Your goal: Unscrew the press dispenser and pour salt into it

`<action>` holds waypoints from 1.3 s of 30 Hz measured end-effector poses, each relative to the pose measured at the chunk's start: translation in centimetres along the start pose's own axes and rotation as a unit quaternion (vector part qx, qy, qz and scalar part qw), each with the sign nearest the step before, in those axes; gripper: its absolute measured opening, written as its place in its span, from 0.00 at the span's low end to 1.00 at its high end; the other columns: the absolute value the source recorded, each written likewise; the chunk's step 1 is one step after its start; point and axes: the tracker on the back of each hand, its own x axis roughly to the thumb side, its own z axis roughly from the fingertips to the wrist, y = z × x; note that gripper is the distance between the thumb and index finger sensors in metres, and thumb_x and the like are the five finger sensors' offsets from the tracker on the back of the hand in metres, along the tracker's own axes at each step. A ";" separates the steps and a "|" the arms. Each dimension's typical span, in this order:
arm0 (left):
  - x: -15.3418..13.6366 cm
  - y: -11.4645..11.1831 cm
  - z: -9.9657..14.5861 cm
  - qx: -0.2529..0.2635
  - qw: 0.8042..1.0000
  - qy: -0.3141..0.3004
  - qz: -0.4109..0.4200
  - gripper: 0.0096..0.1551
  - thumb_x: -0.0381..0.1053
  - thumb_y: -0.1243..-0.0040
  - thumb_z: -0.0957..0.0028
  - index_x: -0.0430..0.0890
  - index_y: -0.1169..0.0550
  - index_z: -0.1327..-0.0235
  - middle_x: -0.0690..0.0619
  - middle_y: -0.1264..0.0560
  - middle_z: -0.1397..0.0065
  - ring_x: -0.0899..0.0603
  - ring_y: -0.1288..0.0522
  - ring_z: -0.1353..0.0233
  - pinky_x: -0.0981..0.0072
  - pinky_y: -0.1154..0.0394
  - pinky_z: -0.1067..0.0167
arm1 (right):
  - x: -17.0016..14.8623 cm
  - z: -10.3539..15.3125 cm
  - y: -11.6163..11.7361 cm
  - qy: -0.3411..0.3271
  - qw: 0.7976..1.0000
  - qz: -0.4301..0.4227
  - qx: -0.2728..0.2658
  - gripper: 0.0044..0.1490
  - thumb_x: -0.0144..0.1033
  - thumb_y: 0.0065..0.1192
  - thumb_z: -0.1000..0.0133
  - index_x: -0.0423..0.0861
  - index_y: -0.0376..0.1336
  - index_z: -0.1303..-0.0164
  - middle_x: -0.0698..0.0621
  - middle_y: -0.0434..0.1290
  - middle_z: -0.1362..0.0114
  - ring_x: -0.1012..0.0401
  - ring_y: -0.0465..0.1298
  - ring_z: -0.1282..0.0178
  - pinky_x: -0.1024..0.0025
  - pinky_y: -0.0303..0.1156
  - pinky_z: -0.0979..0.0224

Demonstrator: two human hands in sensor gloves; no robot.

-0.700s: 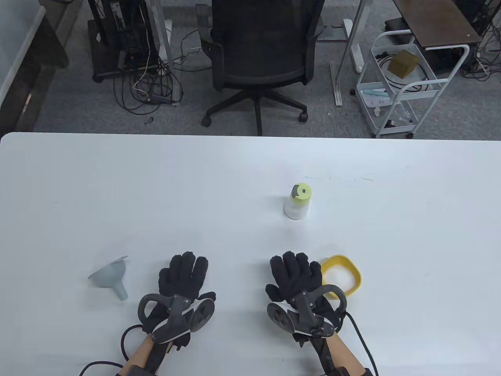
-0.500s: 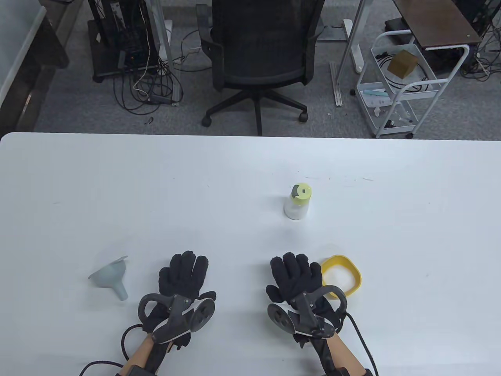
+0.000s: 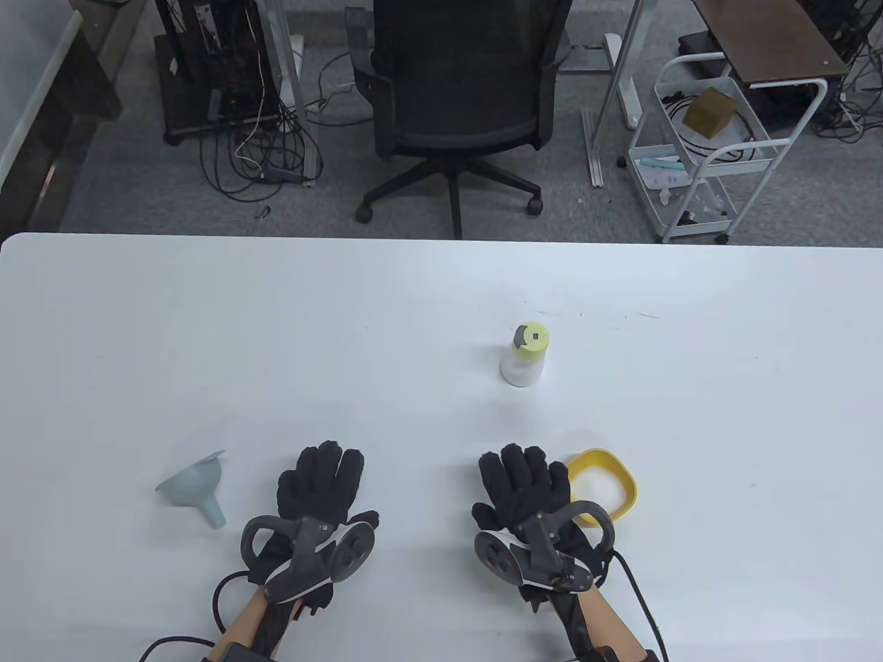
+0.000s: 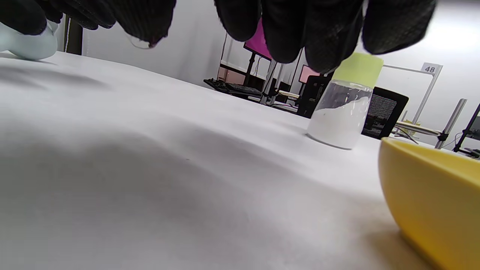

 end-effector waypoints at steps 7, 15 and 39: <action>-0.5 0.3 -0.1 0.002 1.000 0.008 0.017 0.59 0.68 0.43 0.47 0.37 0.44 0.10 0.24 0.42 0.12 0.19 0.37 0.19 0.25 0.34 0.32 | -2.4 -2.4 -1.3 0.034 0.999 0.004 -0.004 0.53 0.52 0.49 0.31 0.27 0.41 0.10 0.22 0.51 0.14 0.25 0.57 0.21 0.25 0.57 0.26; -0.7 0.3 -0.1 0.001 1.000 0.010 0.025 0.59 0.69 0.43 0.47 0.37 0.44 0.10 0.24 0.42 0.12 0.19 0.37 0.19 0.25 0.34 0.32 | -8.0 -8.8 -2.5 0.137 0.991 -0.005 -0.010 0.59 0.56 0.49 0.32 0.23 0.39 0.11 0.20 0.52 0.15 0.25 0.59 0.22 0.25 0.59 0.27; -1.5 0.3 -0.2 -0.013 0.999 0.022 0.037 0.59 0.69 0.43 0.47 0.37 0.43 0.10 0.24 0.42 0.12 0.18 0.37 0.19 0.25 0.34 0.32 | -12.5 -15.3 -0.6 0.248 0.965 -0.078 -0.009 0.53 0.56 0.56 0.35 0.21 0.56 0.21 0.32 0.72 0.30 0.41 0.76 0.37 0.39 0.72 0.34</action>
